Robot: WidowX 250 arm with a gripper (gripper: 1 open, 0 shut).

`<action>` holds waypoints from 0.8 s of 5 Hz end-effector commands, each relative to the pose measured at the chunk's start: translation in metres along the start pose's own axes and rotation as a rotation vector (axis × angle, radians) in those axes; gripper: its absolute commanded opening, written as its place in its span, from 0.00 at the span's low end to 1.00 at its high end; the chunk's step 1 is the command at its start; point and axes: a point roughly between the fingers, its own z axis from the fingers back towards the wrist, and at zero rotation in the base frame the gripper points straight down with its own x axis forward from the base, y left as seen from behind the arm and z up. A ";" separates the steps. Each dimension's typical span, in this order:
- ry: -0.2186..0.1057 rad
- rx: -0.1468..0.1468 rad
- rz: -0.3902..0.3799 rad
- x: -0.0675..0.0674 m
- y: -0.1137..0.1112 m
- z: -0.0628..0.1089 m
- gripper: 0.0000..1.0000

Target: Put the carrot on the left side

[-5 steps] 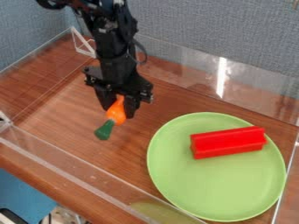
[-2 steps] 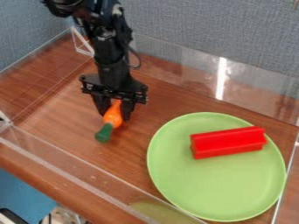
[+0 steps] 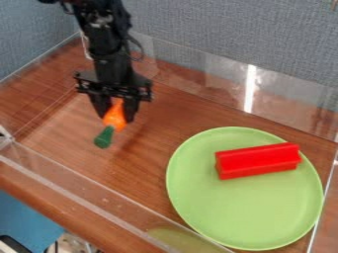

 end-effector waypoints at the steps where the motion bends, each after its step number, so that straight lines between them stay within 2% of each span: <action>1: -0.071 0.015 0.103 0.019 0.033 0.016 0.00; 2: -0.055 0.030 0.182 0.018 0.054 0.004 0.00; 3: -0.041 0.039 0.177 0.016 0.054 0.000 0.00; 4: -0.028 0.042 0.164 0.014 0.048 0.000 1.00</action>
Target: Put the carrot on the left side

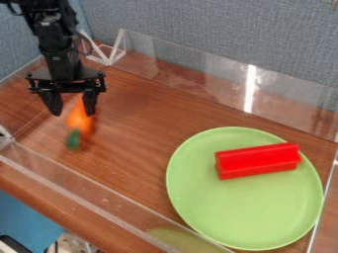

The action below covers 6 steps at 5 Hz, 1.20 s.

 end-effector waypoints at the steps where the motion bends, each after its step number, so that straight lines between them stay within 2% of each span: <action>1: -0.046 -0.001 -0.020 0.009 -0.007 0.009 1.00; 2: -0.063 -0.005 -0.033 0.011 -0.012 0.015 1.00; 3: -0.080 0.003 0.008 0.025 -0.001 0.029 1.00; 4: -0.097 0.009 0.057 0.036 0.012 0.051 1.00; 5: -0.112 0.011 0.105 0.042 0.023 0.067 1.00; 6: -0.111 0.006 0.140 0.046 0.038 0.073 1.00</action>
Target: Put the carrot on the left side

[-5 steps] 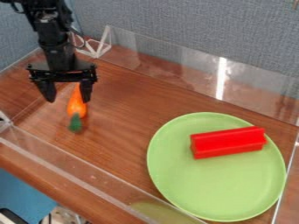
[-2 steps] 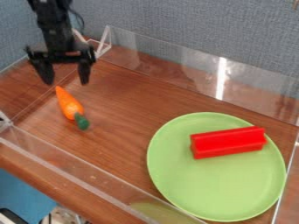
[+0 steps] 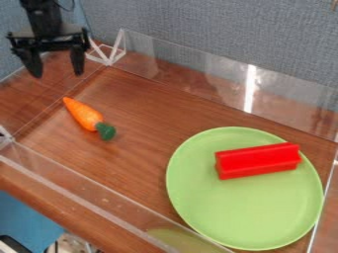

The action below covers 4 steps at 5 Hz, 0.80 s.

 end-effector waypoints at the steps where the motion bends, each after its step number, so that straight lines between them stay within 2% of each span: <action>1: -0.072 -0.002 0.031 0.011 0.002 0.029 1.00; 3: -0.055 -0.007 0.074 -0.003 -0.036 0.022 1.00; 4: -0.045 -0.006 0.098 -0.013 -0.047 0.018 1.00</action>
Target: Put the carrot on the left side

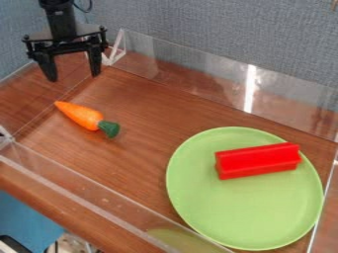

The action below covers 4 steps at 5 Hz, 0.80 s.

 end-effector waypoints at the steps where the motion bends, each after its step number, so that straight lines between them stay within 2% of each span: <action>1: -0.052 -0.024 -0.038 0.008 0.006 0.016 1.00; 2: -0.040 -0.025 -0.073 0.007 0.017 0.016 1.00; 3: -0.034 -0.023 -0.046 -0.001 0.023 0.011 1.00; 4: -0.043 -0.034 -0.038 -0.009 0.024 0.012 1.00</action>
